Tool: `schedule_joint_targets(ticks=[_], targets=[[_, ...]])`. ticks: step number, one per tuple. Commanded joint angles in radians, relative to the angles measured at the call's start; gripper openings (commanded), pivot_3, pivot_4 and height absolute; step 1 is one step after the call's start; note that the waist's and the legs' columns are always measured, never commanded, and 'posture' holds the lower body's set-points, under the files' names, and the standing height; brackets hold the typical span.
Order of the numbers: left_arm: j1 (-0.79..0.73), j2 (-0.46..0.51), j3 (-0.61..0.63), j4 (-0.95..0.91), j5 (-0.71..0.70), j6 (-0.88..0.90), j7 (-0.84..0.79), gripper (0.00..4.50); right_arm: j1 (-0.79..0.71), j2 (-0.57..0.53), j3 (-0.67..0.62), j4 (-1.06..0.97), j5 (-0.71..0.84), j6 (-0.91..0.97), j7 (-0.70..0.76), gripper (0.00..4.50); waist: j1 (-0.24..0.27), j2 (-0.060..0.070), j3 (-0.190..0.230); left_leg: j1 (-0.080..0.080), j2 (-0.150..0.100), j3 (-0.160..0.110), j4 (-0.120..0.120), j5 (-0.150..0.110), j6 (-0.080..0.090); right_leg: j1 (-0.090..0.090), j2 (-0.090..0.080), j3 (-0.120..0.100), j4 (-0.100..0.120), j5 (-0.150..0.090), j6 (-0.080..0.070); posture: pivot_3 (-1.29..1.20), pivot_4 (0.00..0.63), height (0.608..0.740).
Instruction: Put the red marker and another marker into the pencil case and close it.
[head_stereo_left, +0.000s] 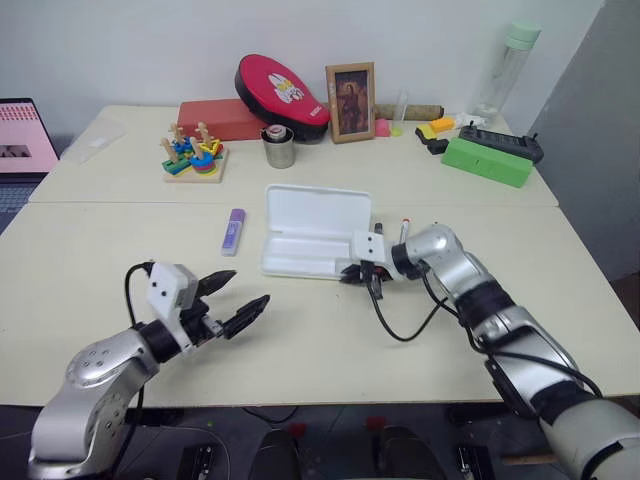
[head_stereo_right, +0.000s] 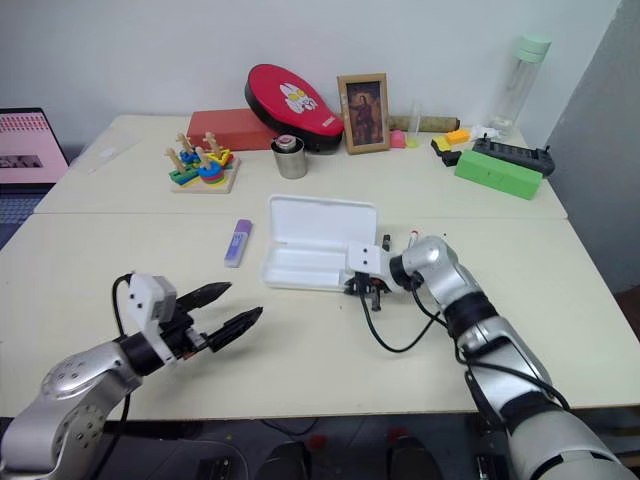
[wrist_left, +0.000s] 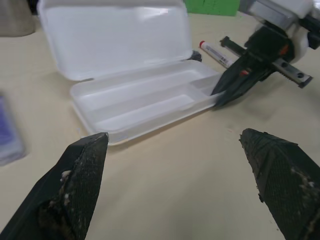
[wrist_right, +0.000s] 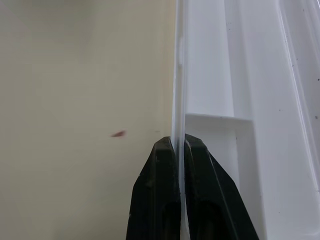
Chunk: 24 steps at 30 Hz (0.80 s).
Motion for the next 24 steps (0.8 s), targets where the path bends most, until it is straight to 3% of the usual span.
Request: schedule_joint_targets(ticks=[1,8,24], targets=[[0.041,0.022,0.044,-0.068,-0.031,0.001,-0.014,4.5,0.059,-0.034,0.016,-0.224,0.021,0.098,0.029,0.02,0.0,0.0,0.0,0.001,0.0,0.0,0.0,0.0,0.0,0.0,0.0,0.0,0.0,0.0,0.0,0.0,0.15,0.74],[0.071,0.04,0.064,-0.084,-0.044,0.004,-0.017,4.5,0.141,-0.056,0.064,-0.415,0.033,0.196,0.049,0.02,0.0,-0.001,-0.001,0.002,0.0,0.0,0.002,0.0,0.0,0.0,0.0,0.001,0.0,-0.001,0.002,0.0,0.15,0.74],[0.016,0.041,0.031,-0.102,-0.044,0.04,0.015,4.5,0.156,-0.053,0.105,-0.481,0.049,0.34,-0.017,0.02,0.006,-0.002,-0.001,0.001,0.0,0.0,0.001,0.0,0.0,0.0,0.0,0.0,-0.001,-0.001,0.0,0.0,0.15,0.74]])
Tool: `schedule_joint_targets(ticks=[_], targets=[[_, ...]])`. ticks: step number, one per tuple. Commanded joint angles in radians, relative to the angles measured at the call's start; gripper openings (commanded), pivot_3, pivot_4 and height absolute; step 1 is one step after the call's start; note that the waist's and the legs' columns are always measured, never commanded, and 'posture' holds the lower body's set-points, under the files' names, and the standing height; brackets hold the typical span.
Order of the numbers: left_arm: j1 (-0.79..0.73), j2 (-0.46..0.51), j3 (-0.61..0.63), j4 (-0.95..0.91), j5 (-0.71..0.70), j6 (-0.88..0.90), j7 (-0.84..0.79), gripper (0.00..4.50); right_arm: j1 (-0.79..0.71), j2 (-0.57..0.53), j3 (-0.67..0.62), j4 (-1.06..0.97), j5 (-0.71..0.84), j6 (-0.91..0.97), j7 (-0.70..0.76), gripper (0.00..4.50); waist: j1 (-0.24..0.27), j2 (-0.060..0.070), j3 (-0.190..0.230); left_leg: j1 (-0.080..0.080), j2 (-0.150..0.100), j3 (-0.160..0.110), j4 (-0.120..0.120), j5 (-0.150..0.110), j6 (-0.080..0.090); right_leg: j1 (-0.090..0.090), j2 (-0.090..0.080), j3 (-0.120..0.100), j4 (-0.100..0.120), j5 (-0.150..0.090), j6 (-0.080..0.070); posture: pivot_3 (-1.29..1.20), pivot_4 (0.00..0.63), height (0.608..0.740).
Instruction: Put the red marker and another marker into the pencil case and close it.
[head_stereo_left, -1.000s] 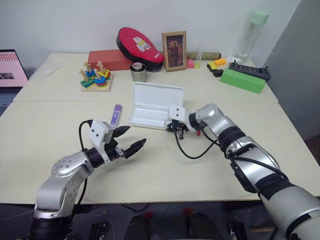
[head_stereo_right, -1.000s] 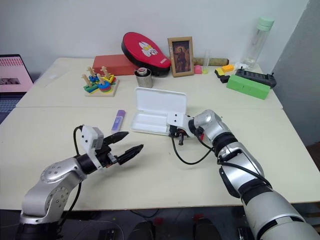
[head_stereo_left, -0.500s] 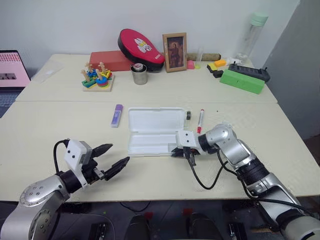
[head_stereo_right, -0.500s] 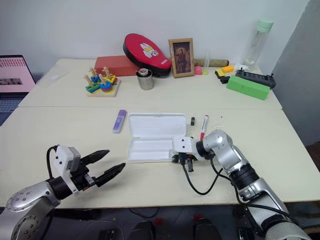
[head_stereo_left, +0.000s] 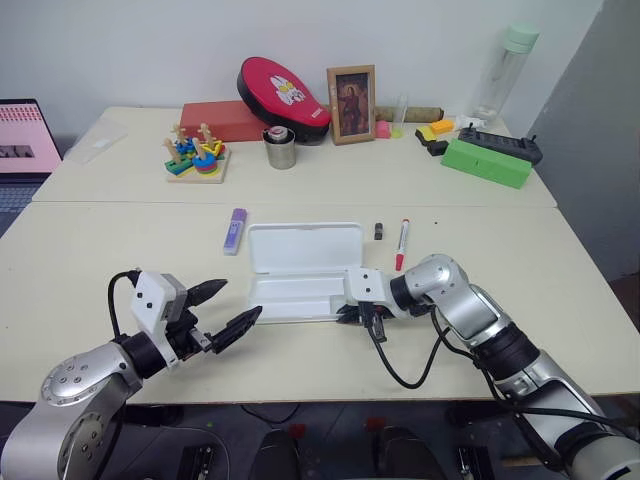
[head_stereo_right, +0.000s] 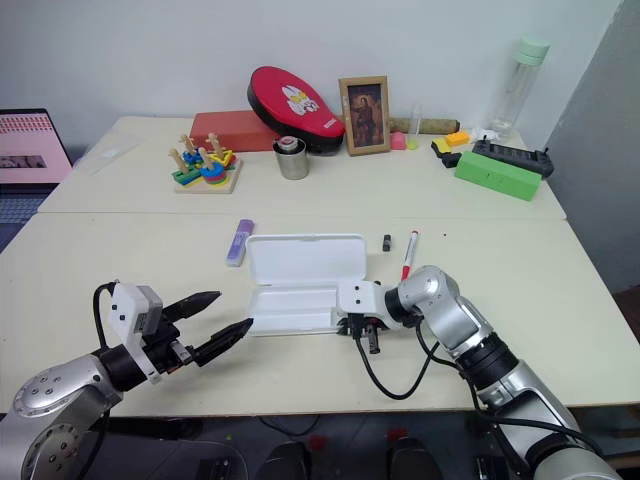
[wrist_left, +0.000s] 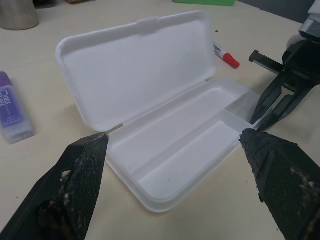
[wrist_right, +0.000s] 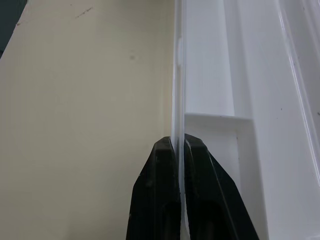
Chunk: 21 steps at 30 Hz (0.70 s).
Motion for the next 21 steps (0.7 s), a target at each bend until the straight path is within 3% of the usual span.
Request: schedule_joint_targets(ticks=[1,2,3,13,19,21], targets=[[-0.022,0.013,-0.005,-0.031,-0.017,0.005,0.002,4.5,-0.003,0.003,-0.007,-0.038,0.018,0.022,-0.021,0.02,0.0,0.0,0.0,0.0,0.0,0.0,0.0,0.0,0.0,0.0,0.0,0.0,0.0,0.0,0.0,0.0,0.15,0.74],[-0.027,0.014,-0.007,-0.03,-0.018,0.008,0.002,4.5,-0.003,0.005,-0.008,-0.04,0.02,0.023,-0.025,0.02,0.0,0.0,0.0,0.0,0.0,0.0,0.0,0.0,0.0,0.0,0.0,0.0,0.0,0.0,0.0,0.0,0.15,0.74],[-0.03,0.014,-0.009,-0.03,-0.019,0.01,0.003,4.5,-0.003,0.006,-0.009,-0.042,0.022,0.025,-0.029,0.54,0.0,0.0,0.0,0.0,0.0,0.0,0.0,0.0,0.0,0.0,0.0,0.0,0.0,0.0,0.0,0.0,0.15,0.74],[-0.076,0.029,-0.039,-0.022,-0.024,0.026,-0.005,4.5,0.011,-0.016,-0.057,-0.15,0.12,0.113,-0.028,2.83,0.001,0.0,0.0,-0.001,0.0,0.0,0.0,0.0,0.0,0.0,0.0,0.0,0.0,0.0,0.0,0.0,0.15,0.74],[-0.132,0.021,-0.132,-0.051,-0.024,0.036,-0.016,4.5,0.03,-0.032,-0.28,-0.302,0.297,0.35,-0.115,4.25,0.003,0.0,0.0,-0.001,0.0,0.0,0.0,0.0,0.0,0.0,0.0,0.0,0.0,0.0,0.0,0.0,0.15,0.74],[-0.165,0.008,-0.177,-0.05,-0.02,0.035,-0.012,4.5,0.033,-0.042,-0.358,-0.31,0.306,0.422,-0.199,4.25,0.005,-0.001,0.0,-0.001,0.0,0.0,0.0,0.0,0.0,0.0,0.0,0.0,0.0,0.0,0.0,0.0,0.15,0.74]])
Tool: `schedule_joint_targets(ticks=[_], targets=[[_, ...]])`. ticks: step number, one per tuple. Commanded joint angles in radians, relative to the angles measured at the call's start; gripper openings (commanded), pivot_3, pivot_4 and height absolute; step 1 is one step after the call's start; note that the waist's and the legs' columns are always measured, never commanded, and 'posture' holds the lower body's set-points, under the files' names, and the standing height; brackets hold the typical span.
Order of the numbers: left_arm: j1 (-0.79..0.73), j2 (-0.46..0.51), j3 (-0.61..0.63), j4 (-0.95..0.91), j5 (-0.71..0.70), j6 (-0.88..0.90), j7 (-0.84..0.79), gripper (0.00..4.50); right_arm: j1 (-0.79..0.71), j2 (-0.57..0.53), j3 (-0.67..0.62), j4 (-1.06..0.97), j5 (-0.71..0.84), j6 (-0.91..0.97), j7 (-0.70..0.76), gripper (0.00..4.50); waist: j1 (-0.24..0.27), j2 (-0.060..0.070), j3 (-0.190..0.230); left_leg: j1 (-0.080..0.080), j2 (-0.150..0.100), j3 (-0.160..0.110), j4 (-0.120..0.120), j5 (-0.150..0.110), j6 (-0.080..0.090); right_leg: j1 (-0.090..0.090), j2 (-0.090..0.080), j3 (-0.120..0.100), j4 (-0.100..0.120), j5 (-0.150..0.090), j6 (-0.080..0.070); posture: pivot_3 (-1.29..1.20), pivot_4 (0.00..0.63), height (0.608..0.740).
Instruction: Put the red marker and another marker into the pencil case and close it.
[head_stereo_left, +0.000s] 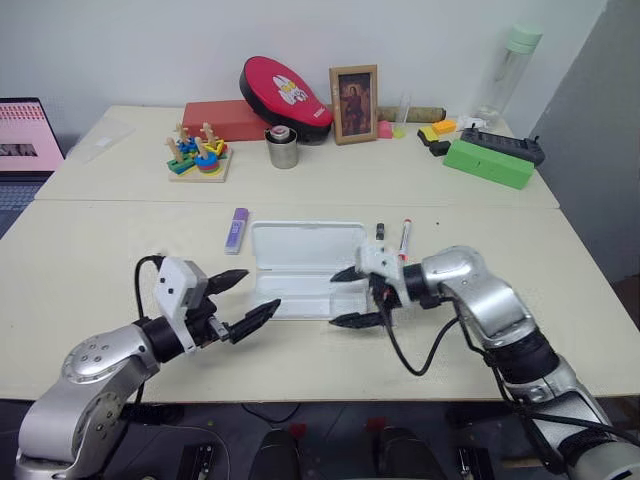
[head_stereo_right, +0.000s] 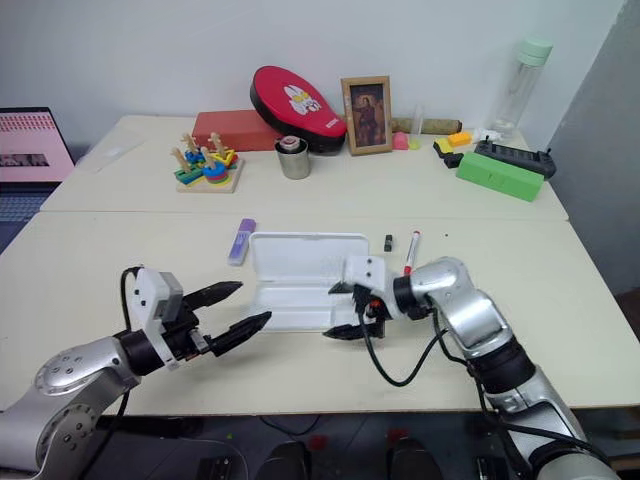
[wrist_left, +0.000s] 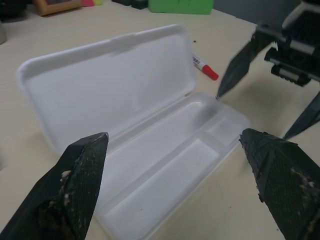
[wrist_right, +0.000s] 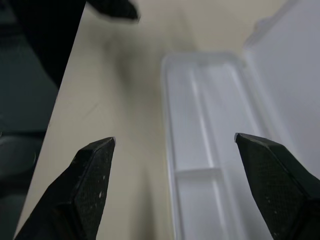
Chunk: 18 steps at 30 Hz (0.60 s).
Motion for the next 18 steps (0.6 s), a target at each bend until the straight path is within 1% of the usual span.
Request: schedule_joint_targets(ticks=[1,3,6,8,11,18], targets=[[-0.058,-0.018,-0.071,-0.042,-0.004,-0.001,0.002,4.5,0.001,-0.031,-0.155,-0.046,0.036,0.133,-0.142,4.29,0.002,0.0,0.0,0.0,0.0,0.0,0.0,0.0,0.0,0.0,0.0,0.0,0.0,0.0,0.0,0.0,0.15,0.74],[-0.088,-0.028,-0.095,-0.032,-0.003,-0.003,0.006,4.5,0.009,-0.054,-0.183,-0.043,0.025,0.181,-0.198,4.48,0.0,-0.001,-0.001,0.0,0.0,0.0,0.0,0.0,0.0,0.0,0.0,0.0,0.0,0.0,0.0,0.0,0.15,0.74],[-0.169,-0.063,-0.156,-0.011,0.0,0.001,0.015,4.5,0.011,-0.031,-0.255,0.049,-0.044,0.263,-0.405,4.48,-0.001,-0.001,0.0,0.0,0.0,0.0,0.0,0.0,0.0,0.0,0.0,0.0,0.0,0.0,0.0,0.0,0.15,0.74],[-0.212,-0.084,-0.185,0.003,0.005,0.005,0.019,4.5,0.009,0.022,-0.298,0.099,-0.068,0.286,-0.54,4.48,-0.002,-0.001,-0.001,0.0,0.0,0.0,0.0,0.0,0.0,0.0,0.0,0.001,0.0,0.0,0.0,0.0,0.15,0.74],[-0.253,-0.096,-0.203,0.028,0.012,0.005,0.014,4.5,0.004,0.123,-0.344,0.13,-0.082,0.313,-0.696,4.48,-0.008,-0.001,-0.001,-0.001,-0.001,0.0,0.0,0.0,0.0,-0.001,0.0,0.001,0.0,0.0,0.0,0.0,0.15,0.74],[-0.294,-0.101,-0.206,0.068,0.019,-0.013,-0.003,4.5,-0.001,0.296,-0.386,0.163,-0.074,0.311,-0.911,4.48,-0.02,0.0,0.0,-0.001,-0.001,0.0,-0.001,0.0,0.001,-0.001,0.0,0.001,0.0,0.0,0.0,0.0,0.15,0.74]])
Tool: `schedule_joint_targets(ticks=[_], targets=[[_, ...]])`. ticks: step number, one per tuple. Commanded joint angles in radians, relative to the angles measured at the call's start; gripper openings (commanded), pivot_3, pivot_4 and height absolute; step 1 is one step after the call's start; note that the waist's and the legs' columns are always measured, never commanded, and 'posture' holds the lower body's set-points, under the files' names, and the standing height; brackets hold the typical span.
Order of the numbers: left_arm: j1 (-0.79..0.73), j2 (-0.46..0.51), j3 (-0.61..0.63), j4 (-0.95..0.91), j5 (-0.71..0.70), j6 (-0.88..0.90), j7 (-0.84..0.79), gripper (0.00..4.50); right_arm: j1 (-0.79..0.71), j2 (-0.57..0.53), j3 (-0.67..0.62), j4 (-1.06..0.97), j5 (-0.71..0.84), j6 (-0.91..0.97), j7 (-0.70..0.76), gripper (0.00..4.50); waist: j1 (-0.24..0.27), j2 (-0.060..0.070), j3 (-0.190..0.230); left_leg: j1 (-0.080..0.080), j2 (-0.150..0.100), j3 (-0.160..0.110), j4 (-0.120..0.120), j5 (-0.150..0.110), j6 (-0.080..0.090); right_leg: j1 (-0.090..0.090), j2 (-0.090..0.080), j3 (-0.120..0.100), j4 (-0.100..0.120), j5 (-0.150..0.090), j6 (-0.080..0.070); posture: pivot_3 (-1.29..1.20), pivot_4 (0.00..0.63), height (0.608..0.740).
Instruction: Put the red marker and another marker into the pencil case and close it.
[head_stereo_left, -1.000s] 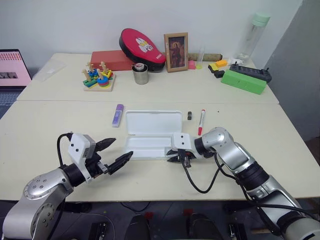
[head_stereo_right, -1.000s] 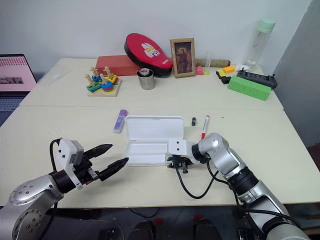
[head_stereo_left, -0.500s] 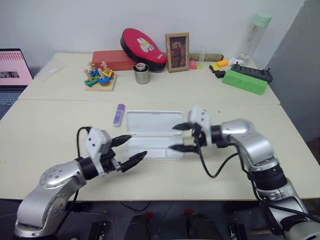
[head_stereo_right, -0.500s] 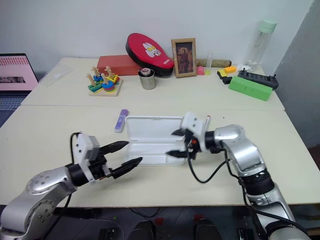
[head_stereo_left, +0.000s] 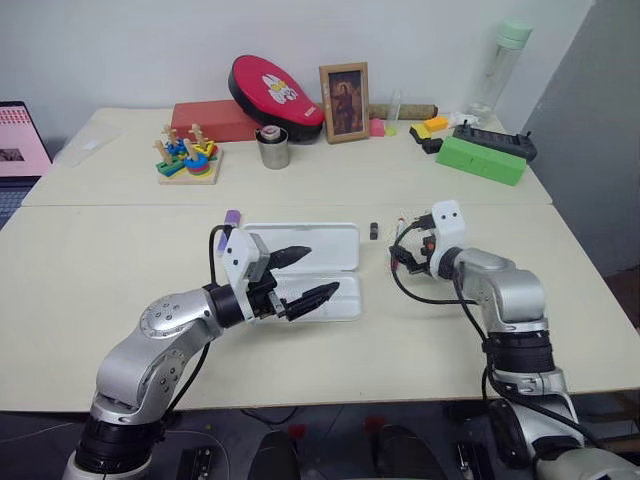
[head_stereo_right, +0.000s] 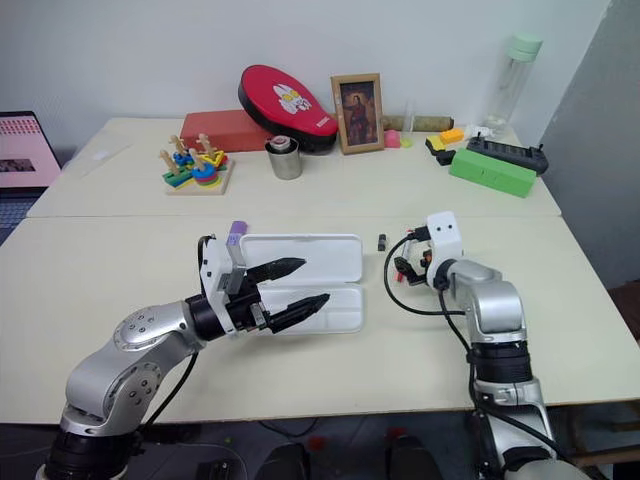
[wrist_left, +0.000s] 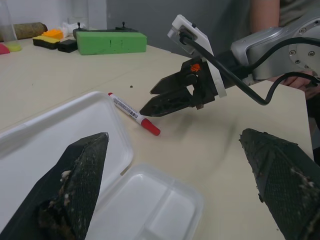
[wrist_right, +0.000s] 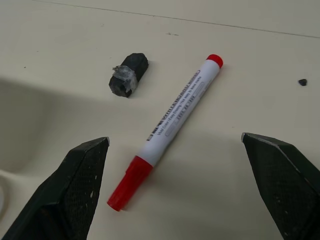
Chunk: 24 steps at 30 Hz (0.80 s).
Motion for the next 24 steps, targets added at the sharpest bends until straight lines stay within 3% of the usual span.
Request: schedule_joint_targets(ticks=[1,8,20,24], targets=[[-0.032,-0.008,-0.003,-0.006,0.008,-0.029,-0.009,4.5,-0.019,0.062,-0.029,0.021,-0.001,-0.028,-0.108,4.48,-0.001,0.0,0.0,0.0,0.0,0.0,0.0,0.0,0.0,0.0,0.0,0.0,0.0,0.0,0.0,0.0,0.15,0.74],[-0.04,-0.039,-0.005,-0.013,0.017,-0.039,0.013,4.5,-0.027,0.055,0.02,0.157,-0.029,-0.113,-0.171,4.48,0.001,0.0,0.0,0.0,0.0,0.0,0.0,0.0,0.0,0.001,0.0,0.0,0.0,0.0,0.0,0.0,0.15,0.74],[-0.033,-0.051,-0.008,-0.035,0.02,-0.042,0.038,4.5,-0.045,0.038,0.022,0.225,-0.022,-0.163,-0.199,2.12,0.001,-0.001,-0.001,0.001,0.0,0.0,0.001,0.0,0.0,0.001,0.0,0.0,0.0,0.0,0.001,0.0,0.15,0.74],[-0.035,-0.053,-0.011,-0.034,0.022,-0.047,0.042,4.5,-0.048,0.04,0.015,0.23,-0.018,-0.17,-0.207,1.08,0.001,-0.001,-0.001,0.001,0.0,0.0,0.001,0.0,0.0,0.001,0.0,0.0,0.0,0.0,0.001,0.0,0.15,0.74]])
